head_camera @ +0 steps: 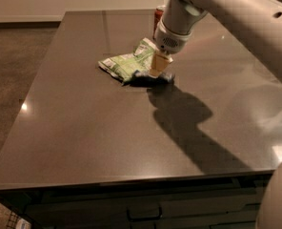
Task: Move rxbar blueberry near green jalapeno chip bag
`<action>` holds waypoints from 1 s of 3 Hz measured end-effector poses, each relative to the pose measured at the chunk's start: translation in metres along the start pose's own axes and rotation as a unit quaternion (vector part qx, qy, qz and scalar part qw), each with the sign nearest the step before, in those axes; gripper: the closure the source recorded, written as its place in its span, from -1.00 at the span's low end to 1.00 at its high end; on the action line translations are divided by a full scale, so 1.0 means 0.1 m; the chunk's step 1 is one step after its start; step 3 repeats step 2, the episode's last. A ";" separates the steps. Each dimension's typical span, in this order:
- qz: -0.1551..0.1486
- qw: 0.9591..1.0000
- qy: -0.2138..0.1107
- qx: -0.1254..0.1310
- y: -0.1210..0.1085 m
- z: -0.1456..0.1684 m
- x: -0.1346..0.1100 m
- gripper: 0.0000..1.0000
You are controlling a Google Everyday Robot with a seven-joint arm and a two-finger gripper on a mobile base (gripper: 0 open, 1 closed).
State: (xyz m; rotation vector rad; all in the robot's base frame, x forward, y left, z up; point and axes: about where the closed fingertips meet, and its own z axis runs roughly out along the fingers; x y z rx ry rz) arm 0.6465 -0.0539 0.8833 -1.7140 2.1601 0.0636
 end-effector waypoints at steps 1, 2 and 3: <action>-0.001 1.000 0.000 -0.001 0.00 0.02 0.00 -1.00; -0.001 1.000 0.000 -0.001 0.00 0.02 0.00 -1.00; -0.001 1.000 0.000 -0.001 0.00 0.02 0.00 -1.00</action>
Offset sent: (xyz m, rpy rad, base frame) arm 0.0001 0.0009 -0.0014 -0.0004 0.0018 0.0014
